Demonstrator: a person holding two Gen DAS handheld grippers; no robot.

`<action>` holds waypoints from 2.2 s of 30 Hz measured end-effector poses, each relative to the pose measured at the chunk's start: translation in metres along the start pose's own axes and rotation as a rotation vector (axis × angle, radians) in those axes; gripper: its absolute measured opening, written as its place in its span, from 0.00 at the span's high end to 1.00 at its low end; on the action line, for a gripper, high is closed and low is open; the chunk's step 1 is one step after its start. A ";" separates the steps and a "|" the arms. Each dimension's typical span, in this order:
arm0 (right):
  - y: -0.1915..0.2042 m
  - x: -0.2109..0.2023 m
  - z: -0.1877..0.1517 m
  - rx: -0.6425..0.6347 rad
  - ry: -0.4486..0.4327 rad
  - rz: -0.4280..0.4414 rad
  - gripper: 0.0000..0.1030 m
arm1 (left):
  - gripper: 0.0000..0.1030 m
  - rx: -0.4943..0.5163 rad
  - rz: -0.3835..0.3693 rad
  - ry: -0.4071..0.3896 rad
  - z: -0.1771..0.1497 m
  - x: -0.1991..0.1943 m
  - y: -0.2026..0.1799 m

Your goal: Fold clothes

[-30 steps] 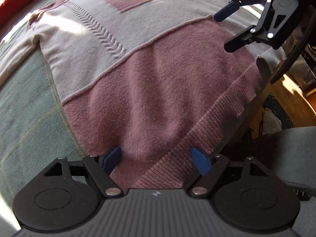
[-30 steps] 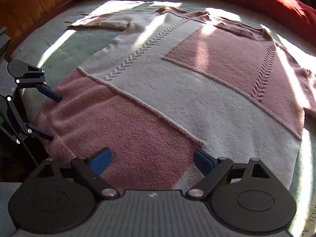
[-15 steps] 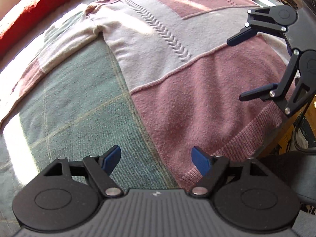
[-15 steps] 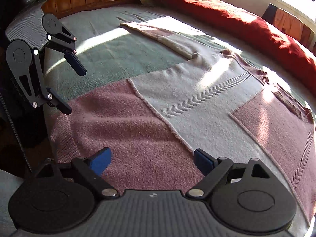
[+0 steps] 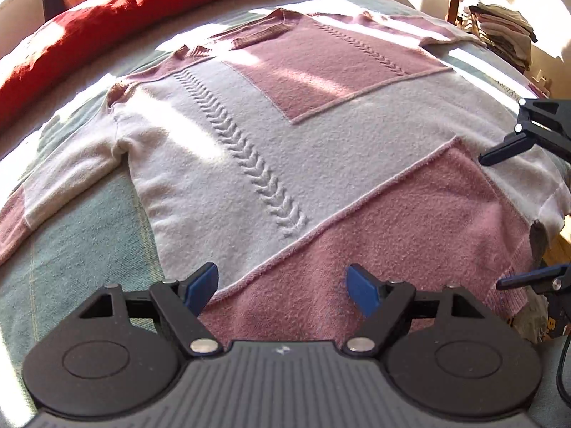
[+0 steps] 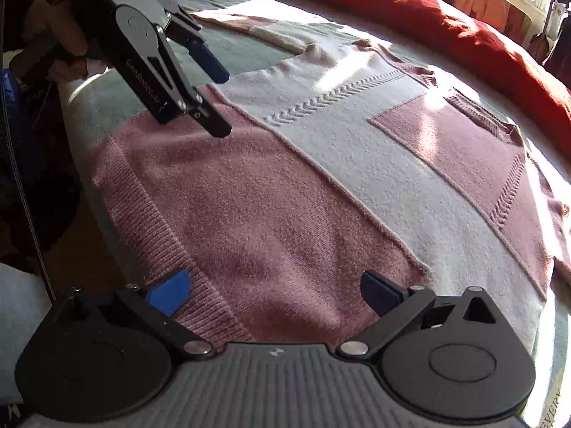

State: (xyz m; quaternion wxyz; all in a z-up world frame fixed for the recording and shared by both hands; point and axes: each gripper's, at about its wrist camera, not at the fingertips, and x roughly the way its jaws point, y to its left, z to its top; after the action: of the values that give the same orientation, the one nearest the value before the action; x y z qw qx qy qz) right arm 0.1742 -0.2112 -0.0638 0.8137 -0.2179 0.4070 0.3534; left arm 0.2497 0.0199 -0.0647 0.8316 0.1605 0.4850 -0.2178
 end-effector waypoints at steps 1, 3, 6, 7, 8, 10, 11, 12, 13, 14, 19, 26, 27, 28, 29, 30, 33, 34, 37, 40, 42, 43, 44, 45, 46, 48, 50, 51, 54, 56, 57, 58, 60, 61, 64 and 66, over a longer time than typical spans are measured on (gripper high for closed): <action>-0.008 0.004 0.004 0.038 -0.005 -0.021 0.00 | 0.23 0.004 -0.003 0.015 0.001 0.008 -0.001; -0.024 0.016 0.007 0.124 0.022 -0.044 0.00 | 0.21 -0.017 -0.008 0.020 -0.003 0.008 0.001; -0.038 0.022 -0.013 0.277 0.068 -0.038 0.00 | 0.19 -0.033 -0.016 0.053 -0.013 0.003 0.005; -0.040 0.021 -0.023 0.327 0.078 -0.032 0.00 | 0.19 -0.035 -0.019 0.068 -0.017 0.000 0.005; -0.037 0.015 -0.032 0.343 0.092 -0.025 0.00 | 0.19 -0.037 -0.021 0.084 -0.021 -0.003 0.006; -0.031 0.003 -0.040 0.361 0.135 -0.011 0.00 | 0.19 -0.001 -0.011 0.101 -0.023 -0.009 0.002; -0.028 -0.003 -0.044 0.371 0.153 -0.004 0.00 | 0.19 0.010 -0.007 0.106 -0.022 -0.011 0.000; -0.030 -0.008 -0.044 0.386 0.150 -0.006 0.00 | 0.19 0.010 -0.009 0.098 -0.019 -0.012 -0.002; -0.032 -0.014 -0.044 0.401 0.145 -0.009 0.00 | 0.19 0.008 -0.013 0.090 -0.017 -0.013 -0.004; -0.037 -0.014 -0.044 0.411 0.133 -0.028 0.00 | 0.19 0.006 -0.016 0.081 -0.014 -0.014 -0.006; -0.056 -0.008 -0.059 0.516 0.180 -0.043 0.00 | 0.19 0.017 -0.034 0.104 -0.007 -0.004 -0.016; -0.062 -0.039 -0.069 0.606 0.175 -0.028 0.00 | 0.19 -0.002 -0.024 0.139 -0.011 -0.007 -0.013; -0.070 -0.043 -0.064 0.605 0.133 -0.059 0.00 | 0.19 -0.003 -0.021 0.141 -0.010 -0.006 -0.013; -0.078 -0.044 -0.059 0.601 0.098 -0.081 0.00 | 0.19 -0.002 -0.019 0.141 -0.010 -0.005 -0.013; -0.090 -0.040 -0.054 0.598 0.072 -0.091 0.00 | 0.19 0.000 -0.018 0.139 -0.009 -0.005 -0.014; -0.101 -0.035 -0.049 0.594 0.049 -0.100 0.00 | 0.19 0.002 -0.016 0.136 -0.007 -0.004 -0.015; -0.135 -0.006 -0.052 0.595 0.091 -0.113 0.00 | 0.19 0.013 -0.012 0.128 -0.004 -0.004 -0.017; -0.146 -0.003 -0.057 0.605 0.095 -0.127 0.00 | 0.19 0.018 -0.011 0.126 -0.003 -0.005 -0.018; -0.167 -0.006 -0.064 0.640 0.087 -0.104 0.01 | 0.19 0.058 0.012 0.101 -0.004 -0.012 -0.021; -0.160 -0.020 -0.059 0.621 0.096 -0.095 0.00 | 0.19 0.128 0.025 0.068 -0.004 -0.017 -0.032; -0.141 -0.026 -0.057 0.511 0.129 -0.081 0.00 | 0.19 0.193 0.024 0.042 -0.004 -0.020 -0.043; -0.131 -0.029 -0.056 0.453 0.145 -0.073 0.00 | 0.19 0.227 0.013 0.035 -0.005 -0.021 -0.050; -0.118 -0.033 -0.057 0.371 0.157 -0.068 0.00 | 0.19 0.260 0.001 0.028 -0.006 -0.021 -0.056; -0.106 -0.039 -0.059 0.290 0.167 -0.061 0.00 | 0.19 0.286 -0.005 0.021 -0.008 -0.022 -0.061; -0.093 -0.044 -0.061 0.211 0.176 -0.052 0.00 | 0.19 0.300 -0.016 0.020 -0.009 -0.021 -0.065; -0.070 -0.054 -0.067 0.064 0.191 -0.008 0.00 | 0.19 0.313 -0.031 0.018 -0.012 -0.020 -0.070; -0.048 -0.053 -0.077 -0.087 0.215 -0.033 0.00 | 0.19 0.311 -0.039 0.016 -0.014 -0.019 -0.074; -0.037 -0.053 -0.082 -0.162 0.227 -0.045 0.00 | 0.19 0.306 -0.041 0.016 -0.015 -0.018 -0.076; -0.015 -0.040 -0.095 -0.321 0.256 -0.131 0.00 | 0.19 0.289 -0.050 0.017 -0.015 -0.018 -0.080; -0.022 -0.043 -0.090 -0.255 0.231 -0.174 0.00 | 0.19 0.277 -0.058 0.013 -0.014 -0.021 -0.080; -0.028 -0.047 -0.085 -0.200 0.210 -0.196 0.00 | 0.19 0.273 -0.061 0.013 -0.015 -0.023 -0.079; -0.037 -0.053 -0.080 -0.132 0.191 -0.223 0.00 | 0.19 0.272 -0.059 0.016 -0.016 -0.023 -0.079; -0.054 -0.065 -0.072 -0.011 0.165 -0.280 0.00 | 0.19 0.264 -0.054 0.017 -0.017 -0.024 -0.078; -0.063 -0.071 -0.069 0.042 0.157 -0.310 0.00 | 0.19 0.255 -0.053 0.017 -0.018 -0.024 -0.077; -0.086 -0.081 -0.067 0.140 0.166 -0.368 0.00 | 0.19 0.240 -0.058 0.010 -0.017 -0.025 -0.078; -0.093 -0.081 -0.069 0.154 0.190 -0.396 0.00 | 0.19 0.233 -0.064 0.001 -0.016 -0.027 -0.079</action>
State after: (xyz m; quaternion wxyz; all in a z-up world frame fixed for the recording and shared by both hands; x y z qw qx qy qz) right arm 0.1752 -0.3492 -0.0312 0.8394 -0.2630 0.4567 0.1324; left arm 0.1849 -0.0344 -0.0533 0.7996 0.2406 0.4619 -0.2990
